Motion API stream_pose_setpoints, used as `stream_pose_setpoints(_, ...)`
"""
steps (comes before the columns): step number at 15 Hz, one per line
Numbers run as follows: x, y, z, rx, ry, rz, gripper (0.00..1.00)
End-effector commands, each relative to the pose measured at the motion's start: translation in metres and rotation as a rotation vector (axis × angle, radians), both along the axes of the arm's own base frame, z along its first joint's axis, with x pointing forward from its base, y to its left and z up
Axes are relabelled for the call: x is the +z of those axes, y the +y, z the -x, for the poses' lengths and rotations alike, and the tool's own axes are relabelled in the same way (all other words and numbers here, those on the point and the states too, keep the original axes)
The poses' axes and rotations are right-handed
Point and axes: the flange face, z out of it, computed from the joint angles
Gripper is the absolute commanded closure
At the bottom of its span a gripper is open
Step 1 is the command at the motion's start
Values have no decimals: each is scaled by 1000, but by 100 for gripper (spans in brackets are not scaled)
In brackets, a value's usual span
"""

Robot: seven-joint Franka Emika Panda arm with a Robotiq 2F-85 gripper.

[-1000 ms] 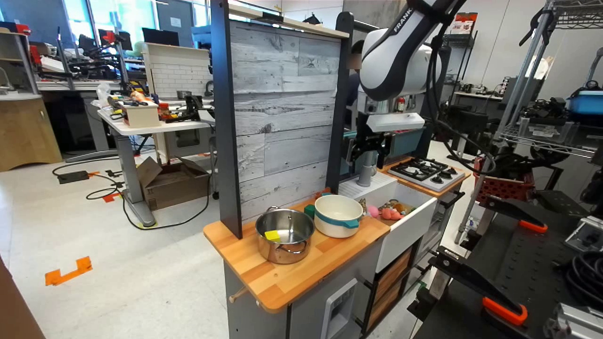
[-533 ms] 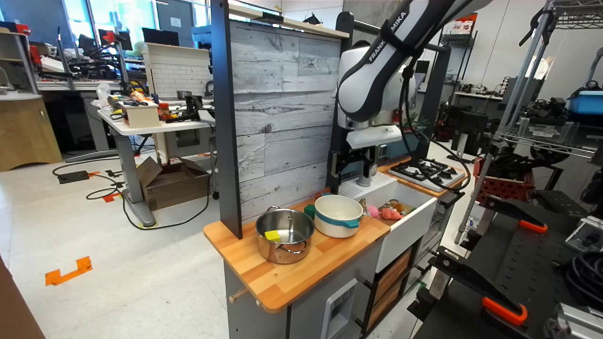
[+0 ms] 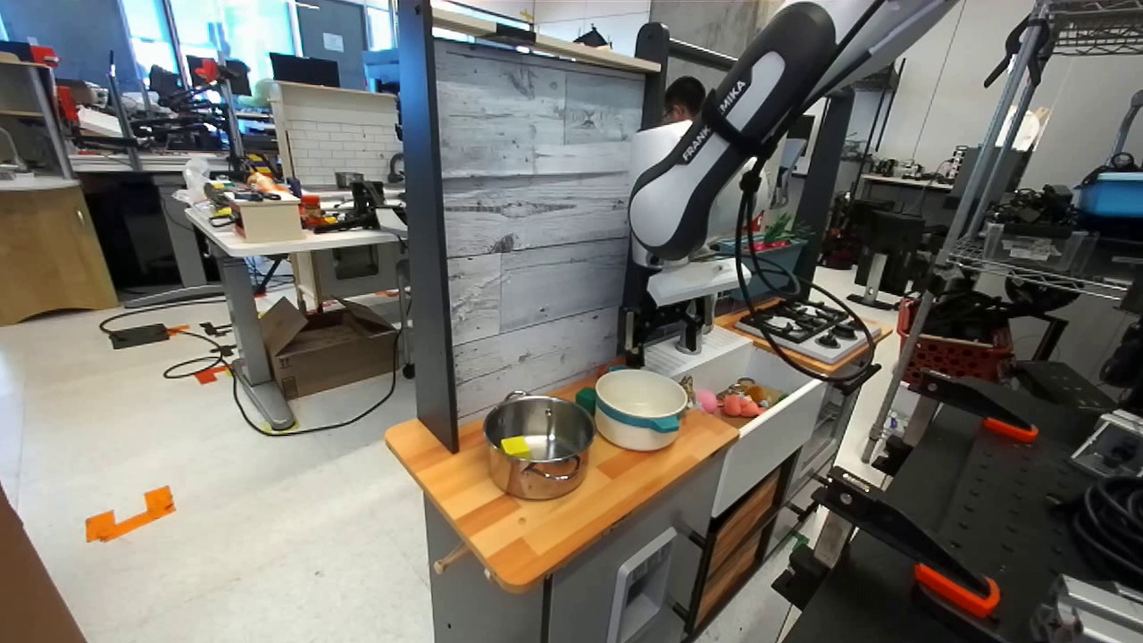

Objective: Put the tiger plush toy in the white pot.

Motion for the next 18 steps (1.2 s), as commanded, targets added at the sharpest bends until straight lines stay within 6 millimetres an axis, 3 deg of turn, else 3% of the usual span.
stream_pose_setpoints(1,-5,1,-4,-3,18,17,0)
stream_pose_setpoints(7,3,1,20,8,37,-6,0)
stream_pose_setpoints(16,-16,-4,66,-33,99,-33,0)
stream_pose_setpoints(17,-20,-4,69,-31,108,-32,25)
stream_pose_setpoints(18,-23,-3,72,-26,114,-29,26)
